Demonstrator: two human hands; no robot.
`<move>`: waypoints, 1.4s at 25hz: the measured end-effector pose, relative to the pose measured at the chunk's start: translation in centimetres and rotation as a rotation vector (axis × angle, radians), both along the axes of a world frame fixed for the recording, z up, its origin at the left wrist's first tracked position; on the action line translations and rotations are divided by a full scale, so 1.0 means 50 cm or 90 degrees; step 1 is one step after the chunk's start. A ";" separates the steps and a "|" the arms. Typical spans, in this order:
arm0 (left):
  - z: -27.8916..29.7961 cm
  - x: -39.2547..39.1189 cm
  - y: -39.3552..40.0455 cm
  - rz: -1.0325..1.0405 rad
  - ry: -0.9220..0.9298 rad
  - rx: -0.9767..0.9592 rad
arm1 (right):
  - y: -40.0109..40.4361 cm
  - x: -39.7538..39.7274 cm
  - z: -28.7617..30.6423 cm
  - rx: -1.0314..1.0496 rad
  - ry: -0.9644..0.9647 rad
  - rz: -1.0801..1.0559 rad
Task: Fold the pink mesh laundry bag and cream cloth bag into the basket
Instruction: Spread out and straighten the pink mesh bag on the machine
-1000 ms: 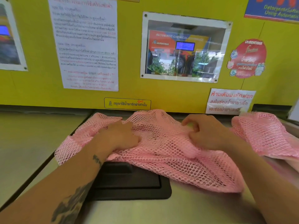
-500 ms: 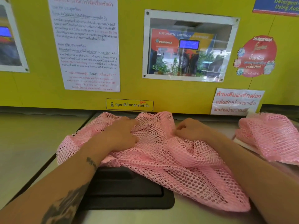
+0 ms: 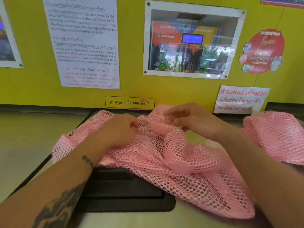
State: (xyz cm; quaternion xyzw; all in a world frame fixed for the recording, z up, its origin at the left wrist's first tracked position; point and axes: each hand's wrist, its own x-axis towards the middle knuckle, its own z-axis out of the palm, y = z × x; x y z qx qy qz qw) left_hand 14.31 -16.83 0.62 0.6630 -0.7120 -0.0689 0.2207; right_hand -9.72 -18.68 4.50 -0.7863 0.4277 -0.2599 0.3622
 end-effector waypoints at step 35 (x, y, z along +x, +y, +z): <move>0.011 -0.039 0.037 -0.032 -0.240 0.038 | -0.066 -0.157 -0.042 -0.171 0.357 -0.299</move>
